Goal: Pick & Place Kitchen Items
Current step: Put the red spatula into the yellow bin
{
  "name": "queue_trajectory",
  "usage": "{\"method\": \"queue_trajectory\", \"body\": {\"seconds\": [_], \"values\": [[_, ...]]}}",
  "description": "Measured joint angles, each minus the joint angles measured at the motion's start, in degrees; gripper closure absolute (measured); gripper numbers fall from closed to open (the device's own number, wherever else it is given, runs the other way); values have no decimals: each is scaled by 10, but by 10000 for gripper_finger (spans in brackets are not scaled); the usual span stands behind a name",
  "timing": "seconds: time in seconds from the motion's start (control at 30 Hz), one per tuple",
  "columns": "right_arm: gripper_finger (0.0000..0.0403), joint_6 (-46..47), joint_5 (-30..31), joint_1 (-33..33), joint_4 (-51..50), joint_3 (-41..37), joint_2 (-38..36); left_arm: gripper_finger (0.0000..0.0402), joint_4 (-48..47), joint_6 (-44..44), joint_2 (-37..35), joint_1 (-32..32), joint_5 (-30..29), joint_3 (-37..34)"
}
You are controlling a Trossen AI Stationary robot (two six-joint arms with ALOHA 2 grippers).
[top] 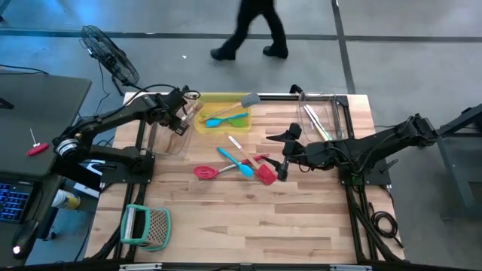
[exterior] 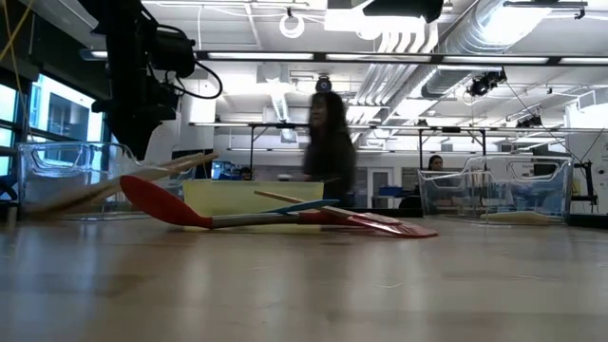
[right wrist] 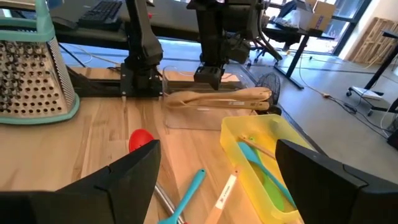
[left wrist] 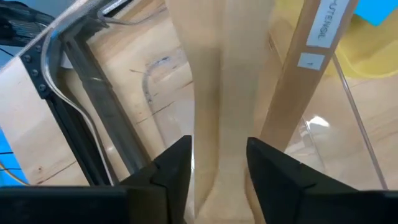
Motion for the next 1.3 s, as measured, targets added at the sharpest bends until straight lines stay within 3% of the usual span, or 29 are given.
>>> {"method": "queue_trajectory", "body": {"seconds": [0.27, 0.57, 0.8, 0.93, 1.1, 1.3], "values": [[92, -1, 0, 0, 0, 0, 0, 208, 12, 0, 0, 0, -10, 0], [92, -2, 0, 0, -12, 0, 0, 199, 0, 6, 0, 0, 14, 17], [92, 16, -28, -2, -30, 0, 0, 199, -35, 2, 0, 0, 88, 80], [92, 76, -96, -20, -83, 0, 0, 199, -28, 7, -2, -7, 179, 110], [92, 163, -135, -54, -145, 0, 9, 199, 25, 2, -8, -47, 283, 115], [92, 179, -180, -78, -149, 0, 74, 199, 86, 2, -8, -111, 299, 115]]}}
